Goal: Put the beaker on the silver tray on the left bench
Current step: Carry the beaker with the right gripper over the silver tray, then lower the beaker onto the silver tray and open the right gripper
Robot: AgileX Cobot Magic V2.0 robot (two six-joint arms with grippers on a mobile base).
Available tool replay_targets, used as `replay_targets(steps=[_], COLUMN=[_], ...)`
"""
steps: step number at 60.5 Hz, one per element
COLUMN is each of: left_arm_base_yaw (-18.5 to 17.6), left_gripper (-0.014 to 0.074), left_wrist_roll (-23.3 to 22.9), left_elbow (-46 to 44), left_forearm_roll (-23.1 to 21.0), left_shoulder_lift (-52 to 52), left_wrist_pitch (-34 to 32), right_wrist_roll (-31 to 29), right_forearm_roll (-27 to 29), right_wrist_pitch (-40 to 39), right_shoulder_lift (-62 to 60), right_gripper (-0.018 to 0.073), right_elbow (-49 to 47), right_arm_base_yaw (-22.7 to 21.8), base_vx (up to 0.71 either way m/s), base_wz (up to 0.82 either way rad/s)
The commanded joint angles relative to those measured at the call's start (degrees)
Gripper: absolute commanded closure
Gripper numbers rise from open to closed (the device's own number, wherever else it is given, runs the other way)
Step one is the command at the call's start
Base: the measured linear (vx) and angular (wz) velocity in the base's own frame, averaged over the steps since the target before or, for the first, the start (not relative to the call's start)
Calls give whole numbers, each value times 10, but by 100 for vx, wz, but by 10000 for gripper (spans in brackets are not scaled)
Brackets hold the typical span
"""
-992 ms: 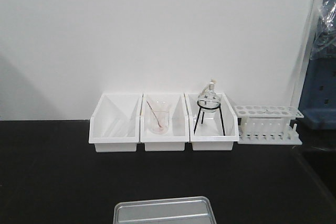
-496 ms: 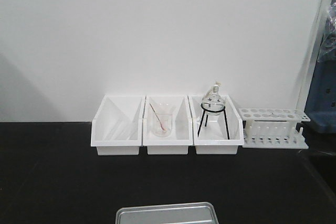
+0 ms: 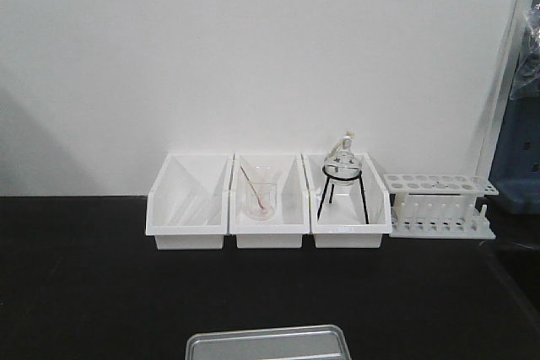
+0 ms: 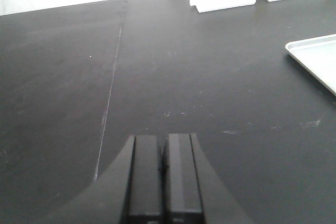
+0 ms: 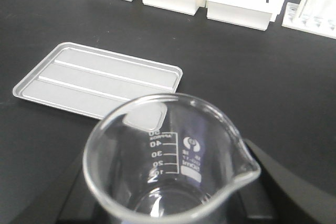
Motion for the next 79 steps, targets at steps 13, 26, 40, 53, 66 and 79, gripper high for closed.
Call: replay_targets(steps=[13, 26, 40, 53, 66, 79], left_arm_base_yaw=[-4, -4, -4, -4, -4, -4], left_gripper=[595, 595, 595, 595, 595, 595], left_wrist_roll=[-1, -1, -1, -1, -1, -1], left_elbow=[11, 11, 11, 11, 11, 11], left_forearm_roll=[-1, -1, -1, -1, -1, -1], left_shoulder_lift=[-4, -4, -4, -4, -4, -4], left_wrist_pitch=[-43, -43, -43, -43, -43, -43], right_wrist_roll=[3, 1, -150, -301, -302, -302], right_forearm_roll=[-54, -73, 157, 280, 280, 279], right_wrist_pitch=[-115, -346, -601, -761, -760, -760], right_shoulder_lift=[18, 147, 335, 500, 648, 766], right_gripper=[571, 571, 571, 571, 571, 569], right_elbow=[-19, -20, -22, -44, -131, -216], right_arm_base_yaw=[-2, -2, -2, -2, -2, -2], base_vx=[0, 0, 0, 0, 0, 0], base_wz=[0, 0, 0, 0, 0, 0])
